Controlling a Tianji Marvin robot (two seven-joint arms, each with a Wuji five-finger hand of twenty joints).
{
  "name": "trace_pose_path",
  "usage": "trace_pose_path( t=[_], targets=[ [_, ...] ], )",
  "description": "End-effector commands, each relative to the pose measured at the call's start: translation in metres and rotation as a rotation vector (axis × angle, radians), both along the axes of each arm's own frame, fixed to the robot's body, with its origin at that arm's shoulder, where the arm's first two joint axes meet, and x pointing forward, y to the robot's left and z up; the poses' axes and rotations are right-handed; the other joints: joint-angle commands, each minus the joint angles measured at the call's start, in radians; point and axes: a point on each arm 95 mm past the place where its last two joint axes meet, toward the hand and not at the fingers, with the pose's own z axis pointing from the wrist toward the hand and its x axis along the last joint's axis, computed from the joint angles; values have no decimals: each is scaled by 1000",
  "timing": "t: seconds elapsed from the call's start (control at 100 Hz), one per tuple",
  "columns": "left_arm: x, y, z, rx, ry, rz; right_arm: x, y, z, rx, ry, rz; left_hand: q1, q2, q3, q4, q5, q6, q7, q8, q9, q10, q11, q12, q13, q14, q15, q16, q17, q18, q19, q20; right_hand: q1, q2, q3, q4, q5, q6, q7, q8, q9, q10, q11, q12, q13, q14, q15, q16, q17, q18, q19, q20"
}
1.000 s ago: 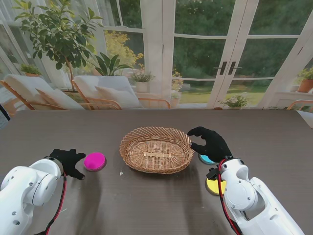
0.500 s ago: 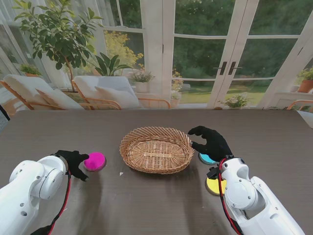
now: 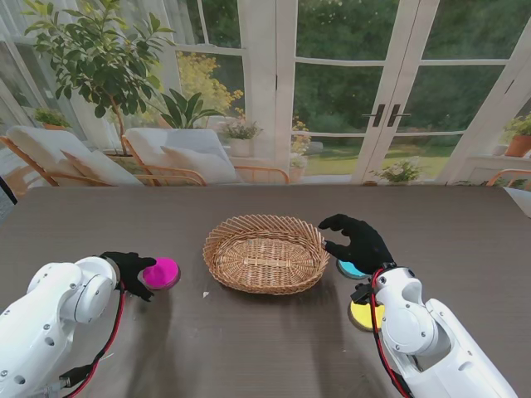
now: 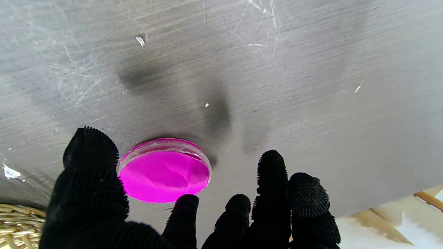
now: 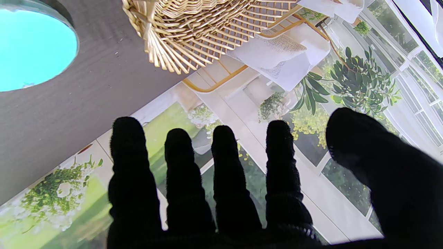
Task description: Stack culture dishes into a storage basket
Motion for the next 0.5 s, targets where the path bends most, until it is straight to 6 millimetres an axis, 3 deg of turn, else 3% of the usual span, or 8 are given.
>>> trace_pose_path(
  t=[0.0, 0.36, 0.49],
  targets=[
    [3, 1, 0, -8, 5, 9, -2, 3, -2, -1, 15, 12, -33, 5, -6, 18, -42, -16, -19, -11, -17, 11, -1, 4, 38, 26, 19, 14, 7, 10, 51, 32, -24, 29, -57, 8, 6, -11, -13, 4, -14, 15, -22, -14, 8, 3, -5, 4, -239, 8, -34, 30],
    [20, -6, -10, -60, -33, 53, -2, 3, -3, -2, 22, 14, -9, 18, -1, 23, -90, -9, -34, -44, 12, 31, 6, 6, 72, 37, 48, 22, 32, 30, 68, 54, -23, 27, -58, 8, 1, -12, -15, 5, -16, 17, -21, -14, 8, 4, -5, 4, -239, 9, -36, 33],
    [25, -8, -17, -78, -43, 77, -2, 3, -3, -2, 24, 15, 18, 13, 3, 29, -89, -10, -41, -102, 39, 39, 12, 13, 96, 32, 68, 22, 58, 38, 78, 67, -23, 27, -57, 8, -2, -15, -16, 5, -16, 16, -21, -14, 8, 4, -5, 4, -239, 7, -36, 33]
  ],
)
